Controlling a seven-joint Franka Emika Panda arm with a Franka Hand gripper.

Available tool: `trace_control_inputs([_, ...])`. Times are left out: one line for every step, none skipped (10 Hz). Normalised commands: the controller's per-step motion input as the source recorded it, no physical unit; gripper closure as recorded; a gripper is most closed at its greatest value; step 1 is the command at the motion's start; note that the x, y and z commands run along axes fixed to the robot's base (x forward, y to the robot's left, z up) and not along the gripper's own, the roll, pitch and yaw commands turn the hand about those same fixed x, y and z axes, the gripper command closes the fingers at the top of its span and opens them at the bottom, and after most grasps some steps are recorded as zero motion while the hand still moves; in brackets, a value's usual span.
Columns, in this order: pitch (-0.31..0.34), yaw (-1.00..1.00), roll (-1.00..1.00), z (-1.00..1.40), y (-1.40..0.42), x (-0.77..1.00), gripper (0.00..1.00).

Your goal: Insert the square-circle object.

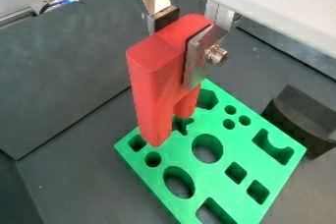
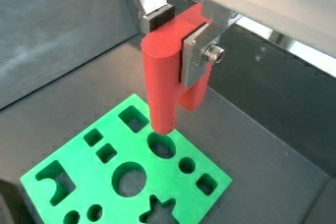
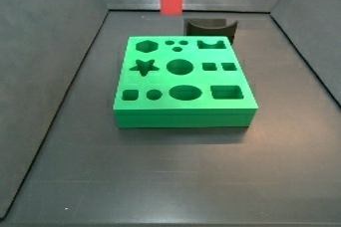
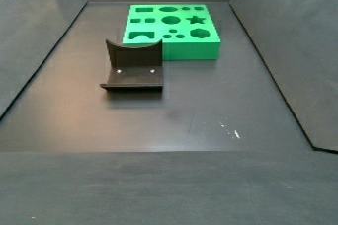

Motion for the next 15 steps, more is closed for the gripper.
trace_control_inputs([-0.084, -1.0, 0.0, -0.71, 0.0, -0.03, 1.0])
trace_control_inputs([-0.056, -1.0, 0.0, -0.69, 0.0, -0.01, 1.0])
trace_control_inputs([-0.027, -1.0, 0.0, -0.66, 0.0, 0.0, 1.0])
trace_control_inputs([-0.004, -1.0, 0.0, -0.64, 0.0, 0.0, 1.0])
trace_control_inputs([0.0, -1.0, 0.0, -0.59, 0.0, 0.0, 1.0])
trace_control_inputs([0.027, -0.97, 0.0, -0.5, -0.09, 0.0, 1.0])
trace_control_inputs([0.024, -0.85, 0.0, -0.37, -0.16, -0.08, 1.0])
trace_control_inputs([0.0, -0.8, 0.0, -0.27, -0.16, -0.19, 1.0])
trace_control_inputs([-0.007, -0.74, 0.0, -0.11, -0.19, -0.25, 1.0])
trace_control_inputs([-0.021, -0.78, 0.0, -0.18, -0.15, -0.24, 1.0])
trace_control_inputs([-0.04, -0.81, 0.0, -0.3, -0.07, -0.26, 1.0])
trace_control_inputs([-0.054, -0.9, -0.03, -0.43, -0.05, -0.14, 1.0])
trace_control_inputs([-0.021, -1.0, 0.0, -0.32, 0.0, 0.0, 1.0])
trace_control_inputs([-0.013, -1.0, 0.0, -0.32, 0.0, 0.0, 1.0])
trace_control_inputs([-0.009, -1.0, 0.0, -0.32, 0.0, 0.0, 1.0])
